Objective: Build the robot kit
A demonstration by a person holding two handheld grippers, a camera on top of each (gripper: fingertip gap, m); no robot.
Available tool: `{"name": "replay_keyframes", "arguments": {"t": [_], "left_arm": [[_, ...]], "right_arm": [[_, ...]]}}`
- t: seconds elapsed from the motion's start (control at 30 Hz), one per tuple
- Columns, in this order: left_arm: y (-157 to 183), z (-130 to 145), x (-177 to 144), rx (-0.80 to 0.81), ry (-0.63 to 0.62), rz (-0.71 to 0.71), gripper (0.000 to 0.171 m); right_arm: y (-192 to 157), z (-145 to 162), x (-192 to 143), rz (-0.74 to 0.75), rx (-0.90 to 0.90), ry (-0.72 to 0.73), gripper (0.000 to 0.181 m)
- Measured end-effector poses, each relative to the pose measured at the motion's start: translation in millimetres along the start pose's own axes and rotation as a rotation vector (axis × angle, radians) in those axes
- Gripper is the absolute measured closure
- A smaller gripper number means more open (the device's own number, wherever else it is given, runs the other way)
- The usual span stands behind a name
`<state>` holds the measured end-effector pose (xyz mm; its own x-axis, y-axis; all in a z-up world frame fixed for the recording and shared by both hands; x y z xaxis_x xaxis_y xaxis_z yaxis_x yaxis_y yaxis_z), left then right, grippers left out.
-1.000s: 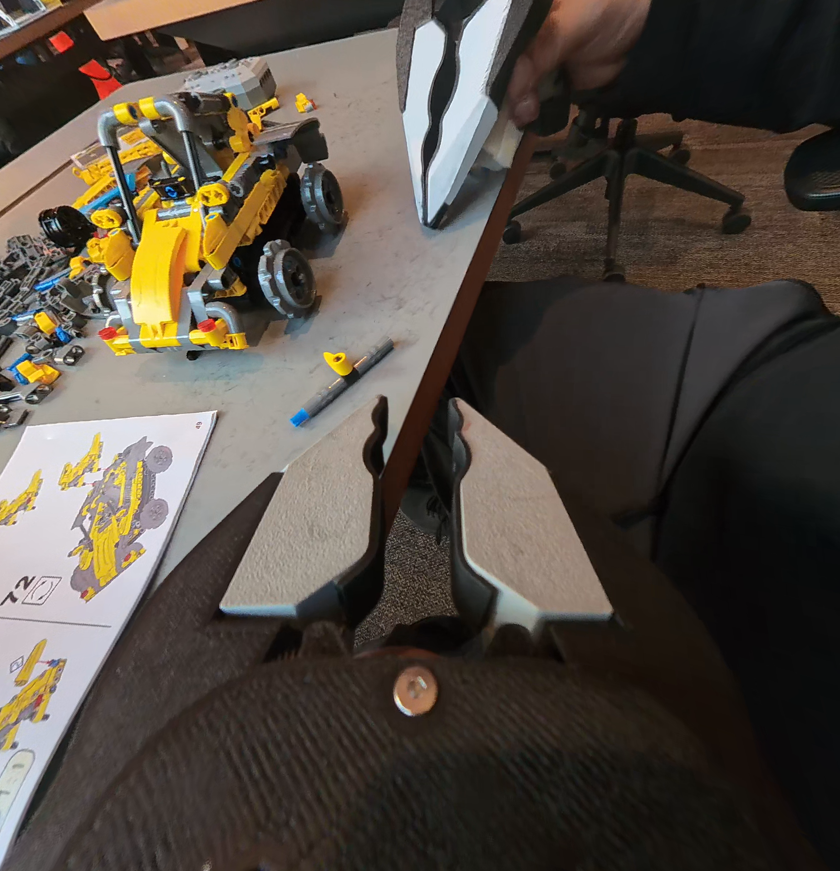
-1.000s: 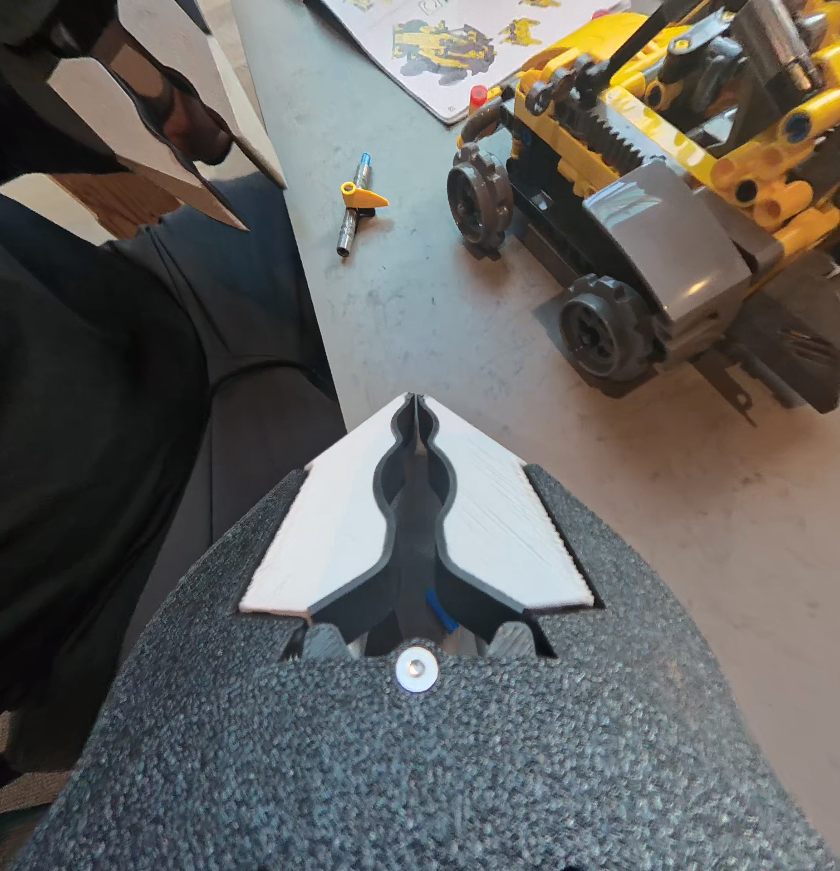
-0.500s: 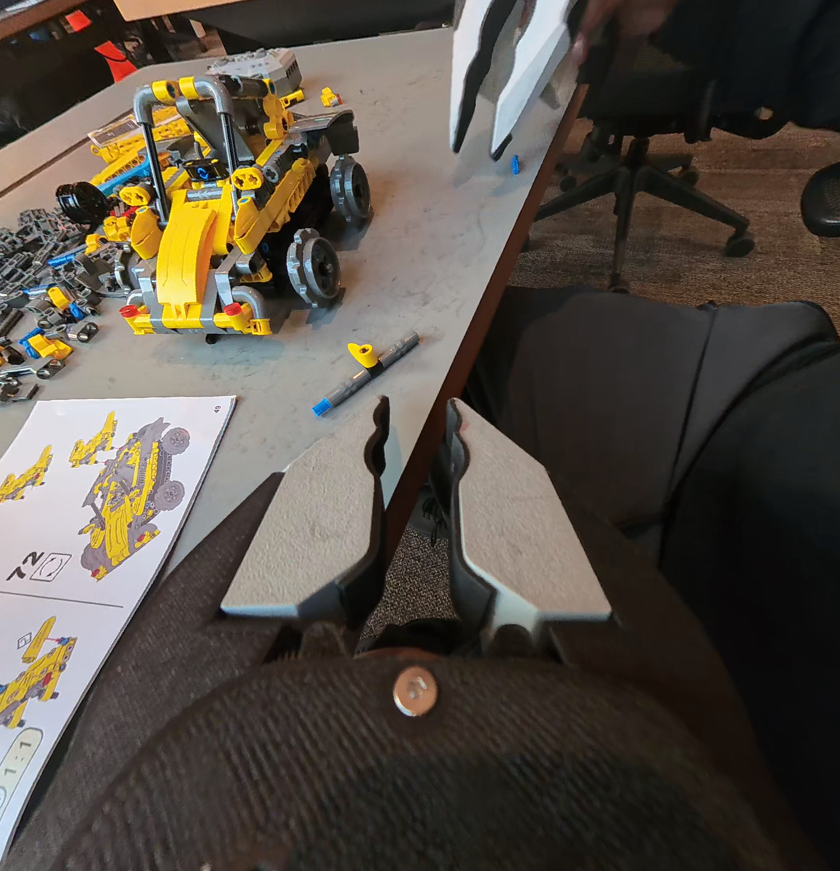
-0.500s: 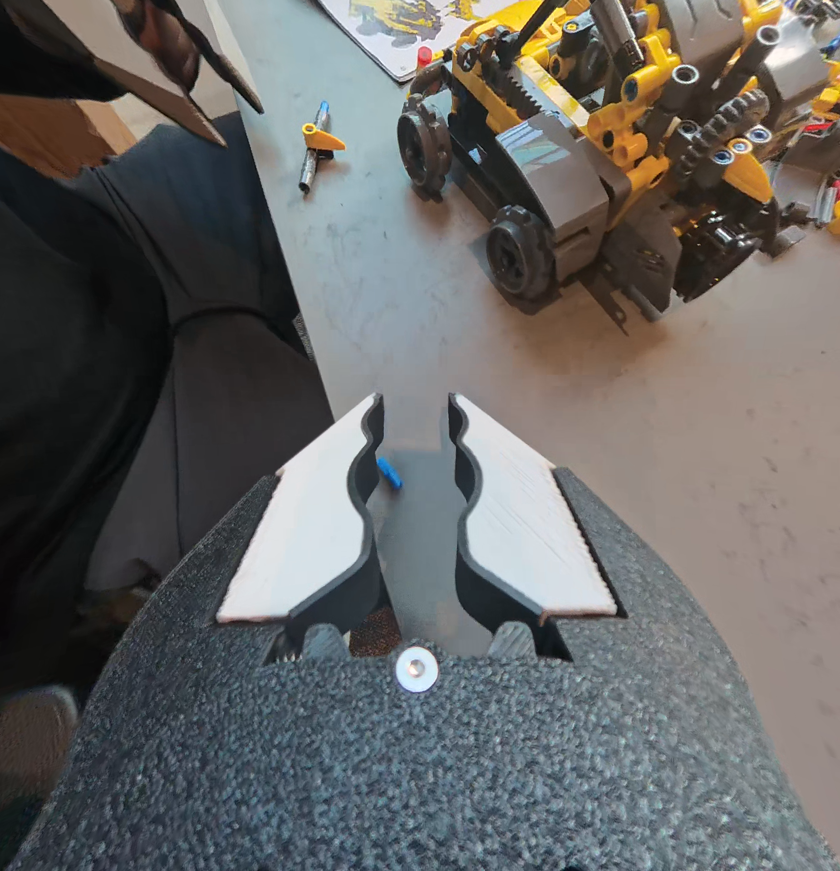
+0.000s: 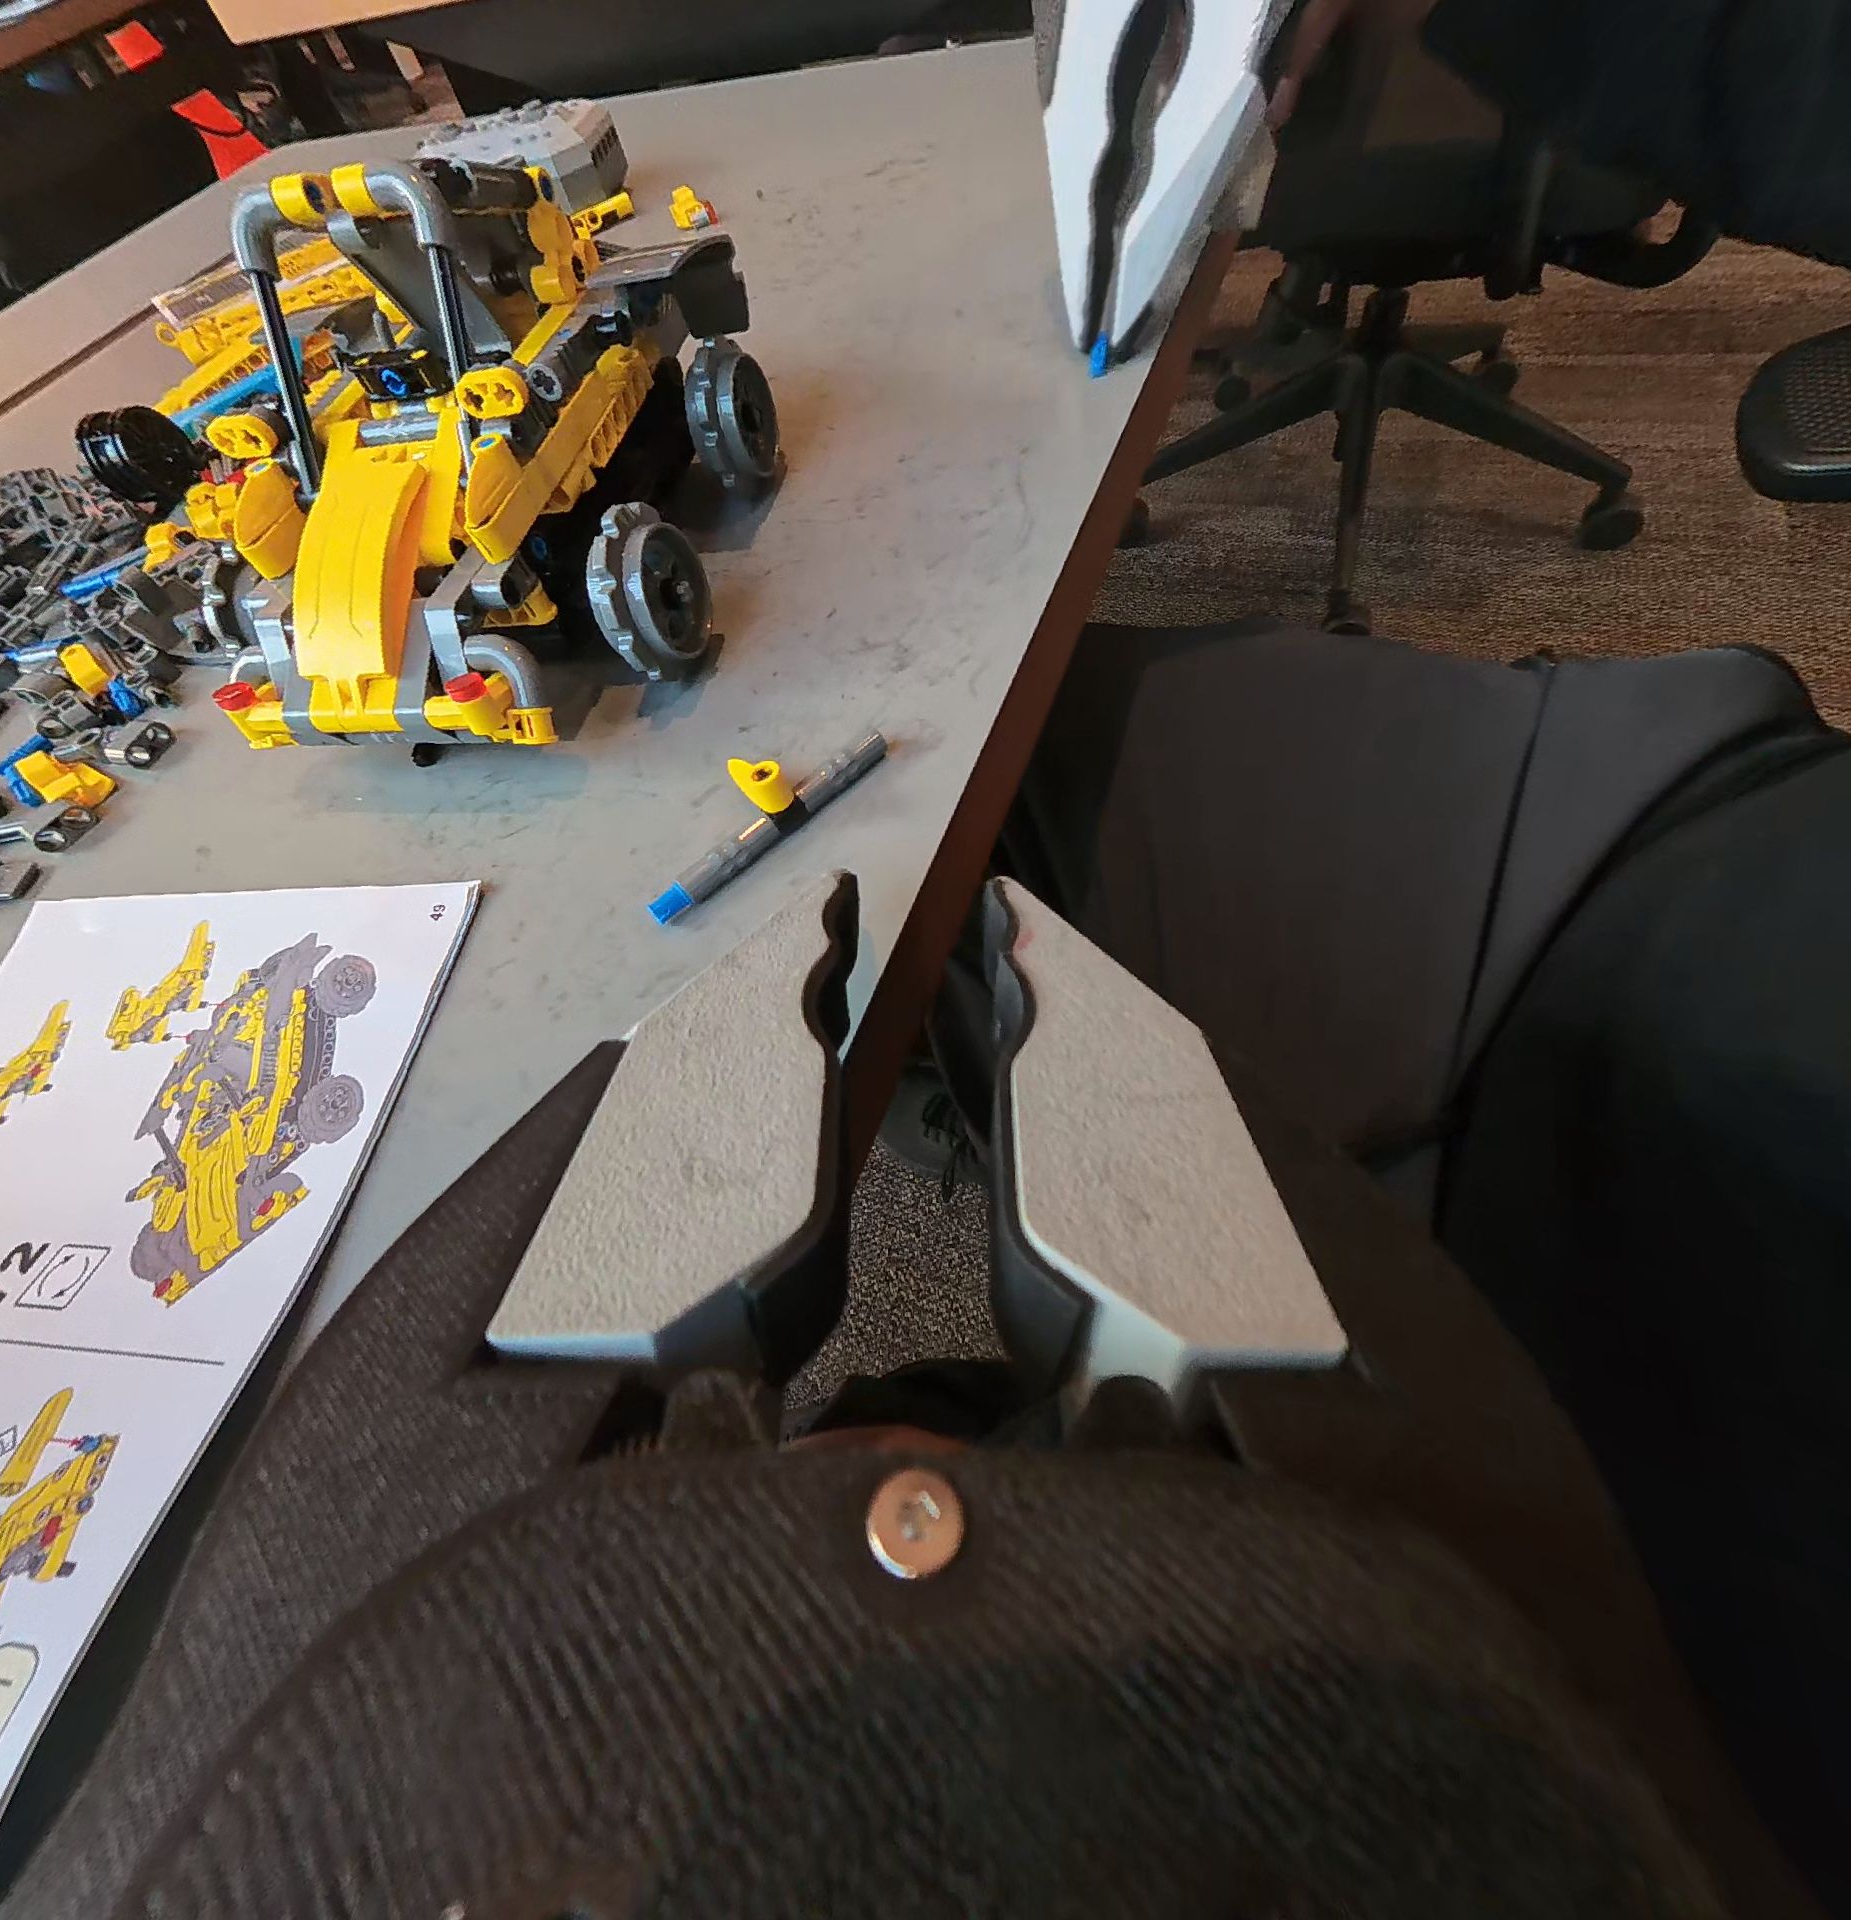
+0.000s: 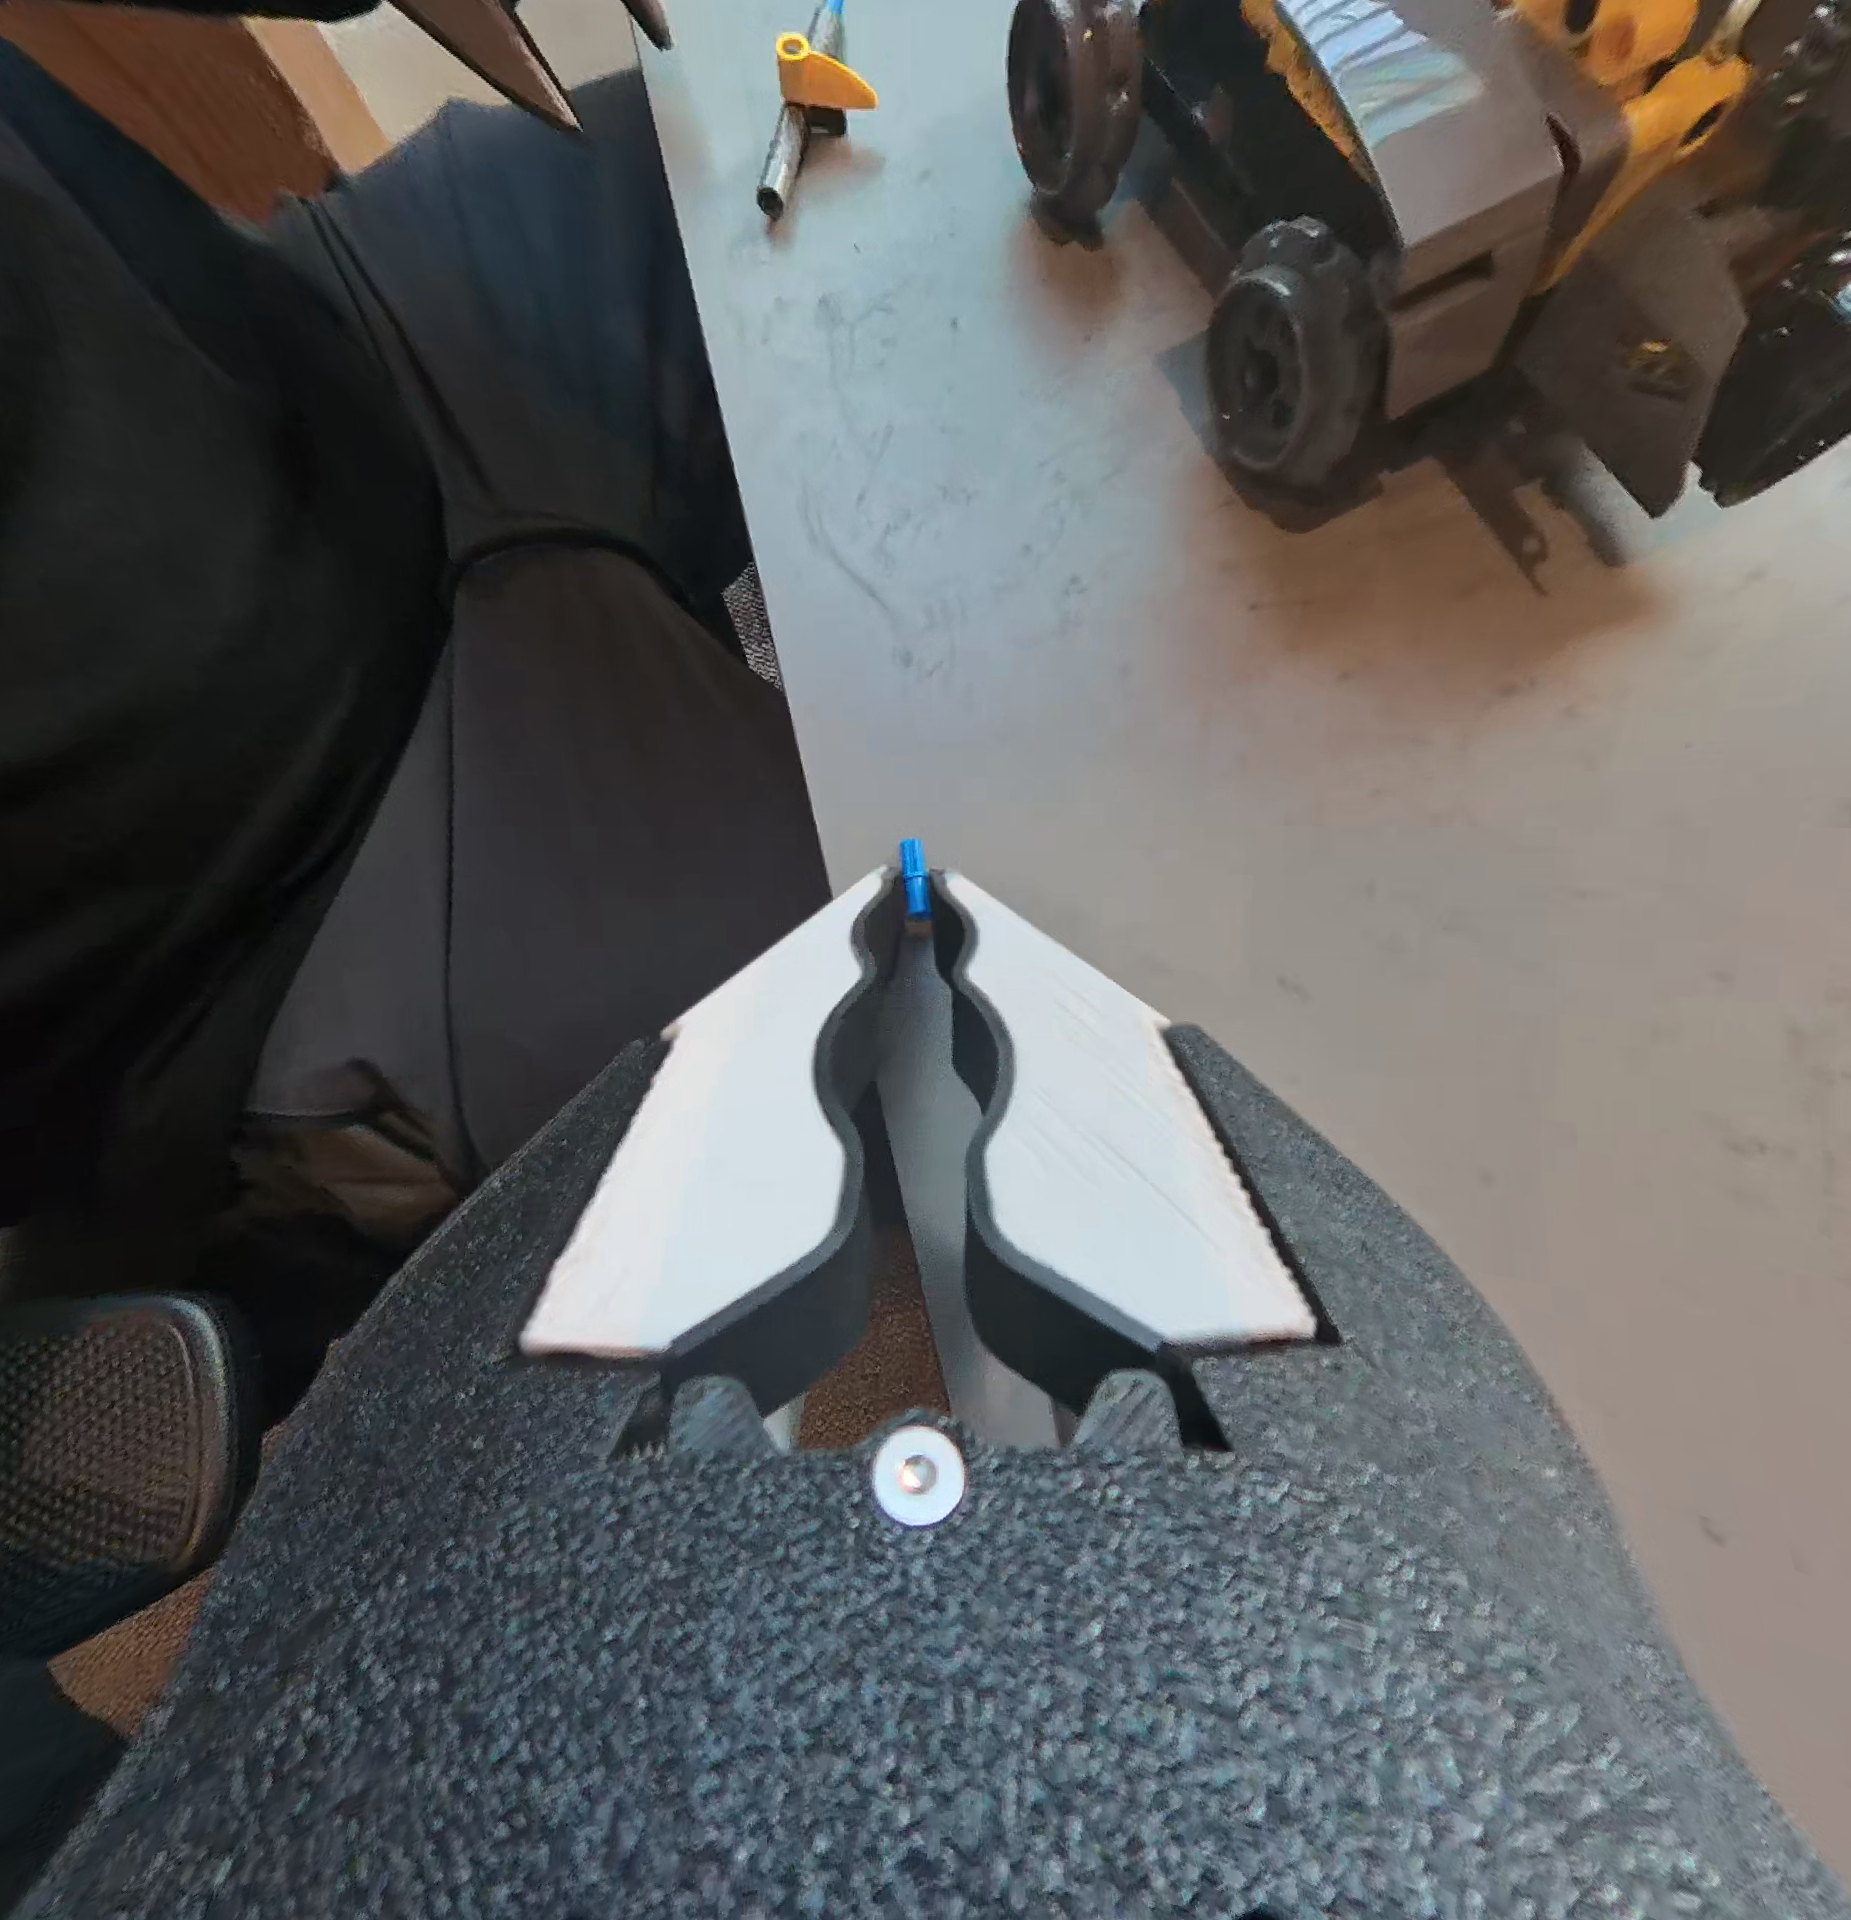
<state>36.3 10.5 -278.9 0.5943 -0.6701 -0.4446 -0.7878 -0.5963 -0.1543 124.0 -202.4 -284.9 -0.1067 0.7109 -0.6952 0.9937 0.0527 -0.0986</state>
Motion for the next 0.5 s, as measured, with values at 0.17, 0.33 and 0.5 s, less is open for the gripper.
{"name": "replay_keyframes", "arguments": {"t": [0.17, 0.33, 0.5], "left_arm": [[0, 0, 1, 0.005, -0.006, 0.003, 0.151], [-19, -12, -8, 0.013, 0.000, -0.026, 0.151], [-44, -15, -7, 0.054, -0.070, -0.007, 0.147]], "right_arm": [[3, -8, 9, 0.010, 0.021, 0.027, 0.179], [-6, -42, 37, 0.009, -0.006, 0.058, 0.180], [-15, -65, 66, 0.028, -0.046, 0.037, 0.180]]}}
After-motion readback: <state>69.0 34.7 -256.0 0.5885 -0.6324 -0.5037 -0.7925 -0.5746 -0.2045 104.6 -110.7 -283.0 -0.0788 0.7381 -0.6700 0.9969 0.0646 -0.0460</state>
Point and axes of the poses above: each gripper's, where its closed fingertips meet, x out along the fingers, z out of its underside, y = z × x across the jaws, the point moved 2 cm from there along -x, back along the fingers, and after that the axes turned 1 degree about -x, right-handed, at the moved point
